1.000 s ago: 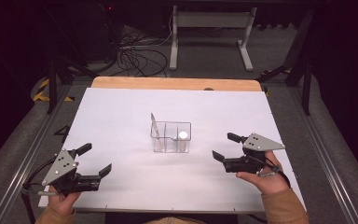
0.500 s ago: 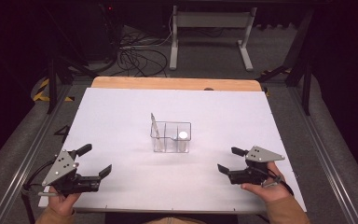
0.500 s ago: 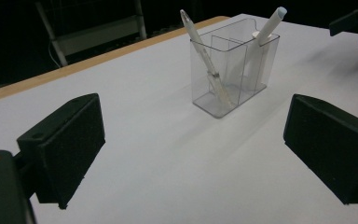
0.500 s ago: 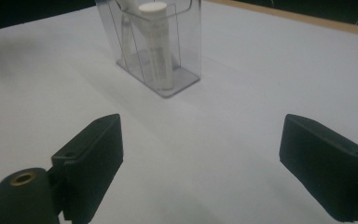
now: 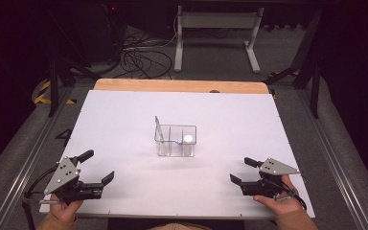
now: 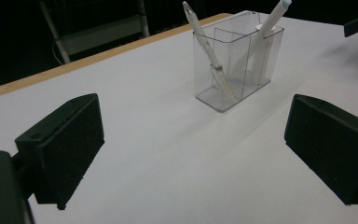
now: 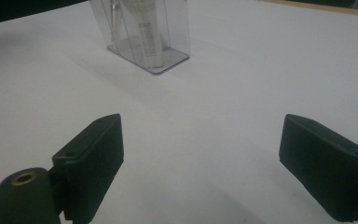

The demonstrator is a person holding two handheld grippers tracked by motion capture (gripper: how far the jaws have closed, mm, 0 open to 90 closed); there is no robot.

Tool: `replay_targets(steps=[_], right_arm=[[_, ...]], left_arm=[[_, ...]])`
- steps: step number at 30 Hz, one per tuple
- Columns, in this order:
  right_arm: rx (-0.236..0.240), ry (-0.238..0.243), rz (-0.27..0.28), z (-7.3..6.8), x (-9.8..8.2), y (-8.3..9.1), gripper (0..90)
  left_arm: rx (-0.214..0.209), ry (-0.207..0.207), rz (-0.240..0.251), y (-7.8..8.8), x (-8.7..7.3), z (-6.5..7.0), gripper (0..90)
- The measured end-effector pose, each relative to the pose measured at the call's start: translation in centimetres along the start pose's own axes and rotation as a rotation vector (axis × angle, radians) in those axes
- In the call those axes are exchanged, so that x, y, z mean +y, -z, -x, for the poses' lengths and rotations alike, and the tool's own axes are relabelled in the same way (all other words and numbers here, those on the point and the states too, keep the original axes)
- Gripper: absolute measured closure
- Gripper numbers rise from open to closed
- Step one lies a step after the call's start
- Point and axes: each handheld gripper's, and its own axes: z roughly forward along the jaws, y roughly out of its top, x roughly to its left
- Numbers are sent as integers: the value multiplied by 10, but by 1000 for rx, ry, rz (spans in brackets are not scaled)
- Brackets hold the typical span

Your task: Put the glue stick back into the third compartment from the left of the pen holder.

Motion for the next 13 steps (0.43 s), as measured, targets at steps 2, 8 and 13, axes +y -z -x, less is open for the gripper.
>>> replay_targets(steps=[2, 8, 13], right_arm=[[-3, -3, 10, 0, 1, 1, 151], [-14, 14, 16, 0, 4, 0, 154], [-23, 31, 29, 0, 7, 2, 163]], left_arm=[[4, -3, -3, 0, 0, 1, 53], [5, 1, 3, -1, -2, 0, 51], [-13, 33, 33, -1, -4, -3, 47]])
